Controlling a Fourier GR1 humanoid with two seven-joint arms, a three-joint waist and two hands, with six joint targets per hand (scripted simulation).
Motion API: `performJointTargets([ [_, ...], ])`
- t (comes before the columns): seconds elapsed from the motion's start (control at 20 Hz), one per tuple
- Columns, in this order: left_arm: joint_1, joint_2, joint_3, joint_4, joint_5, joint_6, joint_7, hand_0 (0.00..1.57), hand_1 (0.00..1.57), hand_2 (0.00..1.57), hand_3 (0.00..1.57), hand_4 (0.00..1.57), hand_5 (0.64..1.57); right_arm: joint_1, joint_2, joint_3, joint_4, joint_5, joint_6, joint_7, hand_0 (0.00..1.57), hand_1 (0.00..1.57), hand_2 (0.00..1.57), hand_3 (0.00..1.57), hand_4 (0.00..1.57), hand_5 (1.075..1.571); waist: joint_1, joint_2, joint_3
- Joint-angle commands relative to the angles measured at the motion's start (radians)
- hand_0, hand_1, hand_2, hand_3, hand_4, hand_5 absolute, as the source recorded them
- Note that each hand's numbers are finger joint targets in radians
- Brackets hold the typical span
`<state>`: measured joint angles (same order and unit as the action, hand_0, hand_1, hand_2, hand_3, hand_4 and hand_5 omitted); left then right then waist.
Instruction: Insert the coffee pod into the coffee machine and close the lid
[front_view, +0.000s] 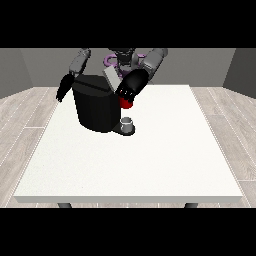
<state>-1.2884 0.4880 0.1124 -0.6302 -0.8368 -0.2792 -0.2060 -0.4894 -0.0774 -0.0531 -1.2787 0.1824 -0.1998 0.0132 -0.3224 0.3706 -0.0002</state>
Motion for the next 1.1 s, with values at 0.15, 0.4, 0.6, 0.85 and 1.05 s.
performJointTargets([
  [0.15, -0.033, 0.010, 0.004, 0.007, -0.022, 0.065, -0.032, 1.25, 1.25, 1.22, 0.94, 0.00, 1.571, -0.054, 0.015, 0.016, -0.022, 0.027, -0.033, 0.050, 0.00, 0.00, 0.00, 0.00, 0.22, 1.571, -0.019, 0.043, 0.0001],
  [0.4, -0.011, 0.030, -0.029, -0.019, -0.058, 0.059, -0.059, 1.00, 1.00, 1.02, 0.72, 0.00, 1.571, 0.035, 0.012, 0.013, 0.020, 0.008, 0.000, -0.073, 0.00, 0.00, 0.00, 0.00, 0.16, 1.571, -0.013, 0.027, 0.0009],
  [0.6, -0.015, 0.087, -0.018, 0.003, -0.078, 0.082, -0.089, 0.51, 0.51, 0.78, 0.60, 0.00, 1.571, -0.001, -0.002, 0.012, -0.012, 0.018, -0.005, -0.003, 0.00, 0.00, 0.00, 0.00, 0.17, 1.571, -0.018, 0.039, 0.0005],
  [0.85, 0.009, 0.034, -0.031, 0.013, -0.097, 0.113, -0.057, 0.00, 0.00, 0.59, 0.46, 0.00, 1.571, -0.034, -0.013, 0.014, -0.011, 0.042, -0.017, 0.063, 0.00, 0.00, 0.00, 0.00, 0.15, 1.571, -0.009, 0.007, 0.0002],
  [1.05, -0.009, 0.091, -0.016, 0.023, -0.091, 0.073, -0.102, 0.00, 0.00, 0.53, 0.45, 0.00, 1.571, -0.017, 0.004, 0.005, -0.012, 0.012, -0.009, 0.036, 0.00, 0.00, 0.00, 0.00, 0.17, 1.571, -0.006, 0.003, 0.0004],
])
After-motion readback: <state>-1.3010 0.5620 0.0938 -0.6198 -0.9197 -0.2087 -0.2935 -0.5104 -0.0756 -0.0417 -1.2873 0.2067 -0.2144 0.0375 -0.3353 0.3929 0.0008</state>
